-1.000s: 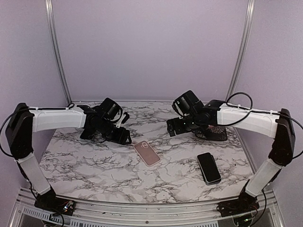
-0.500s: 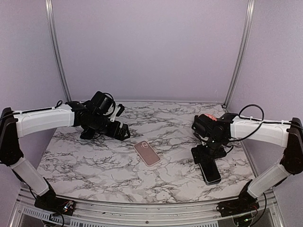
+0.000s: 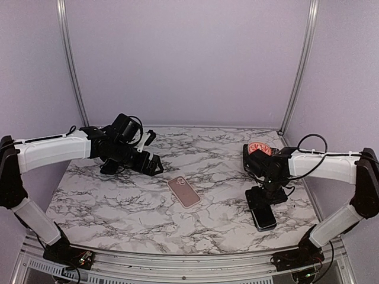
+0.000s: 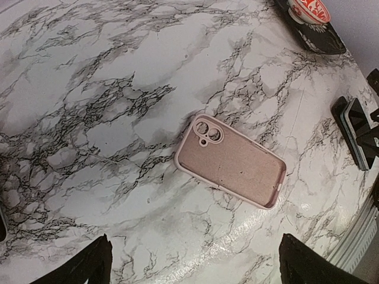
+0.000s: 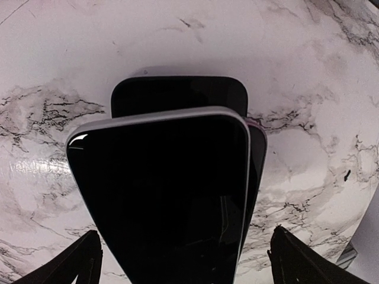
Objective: Put the phone into the phone case
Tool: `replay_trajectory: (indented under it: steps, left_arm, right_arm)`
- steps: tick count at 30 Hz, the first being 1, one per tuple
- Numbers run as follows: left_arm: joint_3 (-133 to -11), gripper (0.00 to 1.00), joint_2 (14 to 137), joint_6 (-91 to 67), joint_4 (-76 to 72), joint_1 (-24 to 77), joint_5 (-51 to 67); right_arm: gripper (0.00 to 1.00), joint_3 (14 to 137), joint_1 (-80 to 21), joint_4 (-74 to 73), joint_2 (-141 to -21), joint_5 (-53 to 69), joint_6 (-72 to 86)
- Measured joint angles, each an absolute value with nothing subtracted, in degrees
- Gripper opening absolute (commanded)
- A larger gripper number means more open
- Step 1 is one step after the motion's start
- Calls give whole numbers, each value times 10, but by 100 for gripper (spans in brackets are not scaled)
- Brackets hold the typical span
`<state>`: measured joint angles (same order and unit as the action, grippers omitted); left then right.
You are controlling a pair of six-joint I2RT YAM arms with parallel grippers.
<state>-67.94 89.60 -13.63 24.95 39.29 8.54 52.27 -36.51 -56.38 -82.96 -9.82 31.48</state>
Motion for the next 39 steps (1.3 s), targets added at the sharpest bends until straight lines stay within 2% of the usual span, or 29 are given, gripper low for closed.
replay_trajectory:
  steps: [7,11,19,26,39]
  left_arm:
    - [-679,99,902,-135,249,389,90]
    - [-679,99,905,-135,249,387,92]
    - [-679,99,911,-135,249,387,101]
    - [-679,99,918,-135,249,386,105]
    - [-678,99,927,-136,249,380,105]
  right_arm:
    - [89,522,-364,-542,-851,-97,310]
    - [72,522,-364,-537,-864,-100,306]
    - [49,522,-364,-539,-866,-106,303]
    - [37,527,-364,-557,-858,-106,300]
    - [24,610,-390,-571,-809,-131,269]
